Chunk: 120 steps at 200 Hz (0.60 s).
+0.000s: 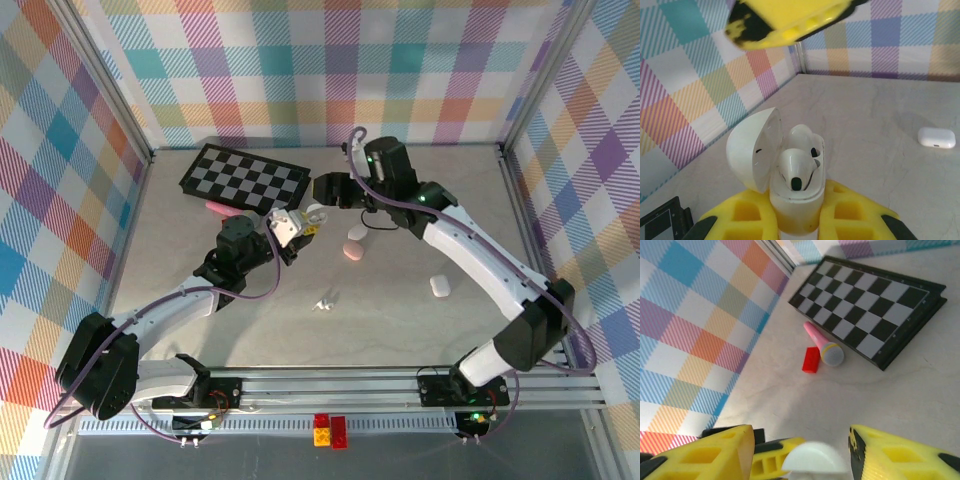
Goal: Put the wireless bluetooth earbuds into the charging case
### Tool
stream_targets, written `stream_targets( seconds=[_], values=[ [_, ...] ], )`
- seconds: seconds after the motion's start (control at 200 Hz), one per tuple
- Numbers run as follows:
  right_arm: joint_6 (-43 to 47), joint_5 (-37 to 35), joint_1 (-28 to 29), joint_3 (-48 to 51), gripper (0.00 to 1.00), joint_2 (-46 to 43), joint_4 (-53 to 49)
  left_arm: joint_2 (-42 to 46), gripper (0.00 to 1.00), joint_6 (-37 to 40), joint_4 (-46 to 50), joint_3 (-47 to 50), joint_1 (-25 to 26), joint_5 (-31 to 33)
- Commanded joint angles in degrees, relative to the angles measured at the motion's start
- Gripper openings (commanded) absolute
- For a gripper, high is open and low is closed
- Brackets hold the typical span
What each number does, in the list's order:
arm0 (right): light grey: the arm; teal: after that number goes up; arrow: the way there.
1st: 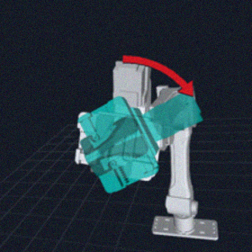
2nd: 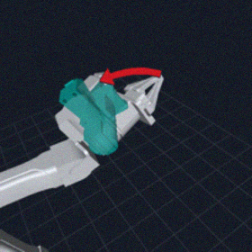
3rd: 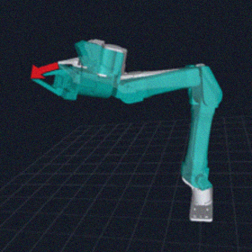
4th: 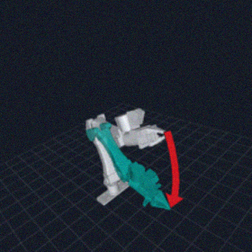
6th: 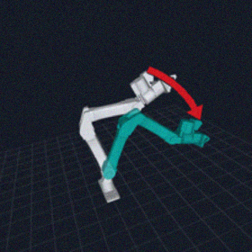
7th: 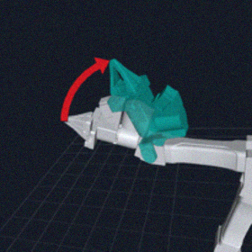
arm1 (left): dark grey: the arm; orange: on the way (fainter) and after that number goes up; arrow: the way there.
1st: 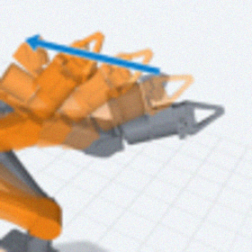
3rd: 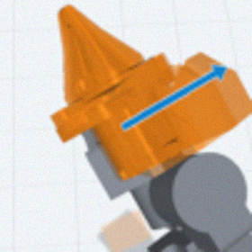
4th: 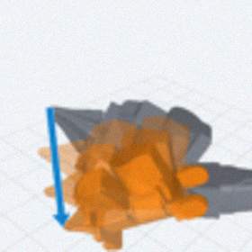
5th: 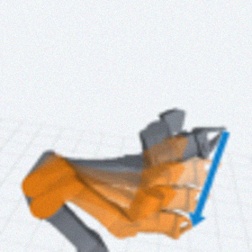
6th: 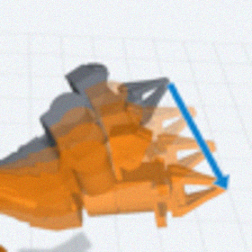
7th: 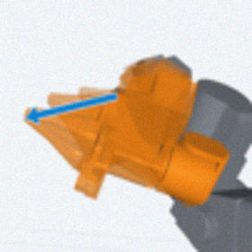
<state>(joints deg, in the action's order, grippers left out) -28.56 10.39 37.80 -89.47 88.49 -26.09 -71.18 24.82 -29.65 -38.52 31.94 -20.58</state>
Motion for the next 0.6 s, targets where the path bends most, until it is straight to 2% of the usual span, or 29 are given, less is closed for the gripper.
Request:
stream_targets(
  seconds=[0.0,0.25,0.595],
  values=[
    [4.3,1.9,-0.4,-5.8,0.53,4.3,-11.7,1.8,0.0,3.6,1.5,-1.9,-0.5,-2.7],
    [8.1,6.2,-0.4,-15.3,0.43,11.8,-21.5,2.4,0.0,4.6,3.3,-2.1,-0.5,-2.5],
    [12.4,8.7,-0.4,-14.8,0.31,10.1,-26.3,2.7,0.0,4.3,4.8,-2.3,-0.8,0.4]
  ],
)
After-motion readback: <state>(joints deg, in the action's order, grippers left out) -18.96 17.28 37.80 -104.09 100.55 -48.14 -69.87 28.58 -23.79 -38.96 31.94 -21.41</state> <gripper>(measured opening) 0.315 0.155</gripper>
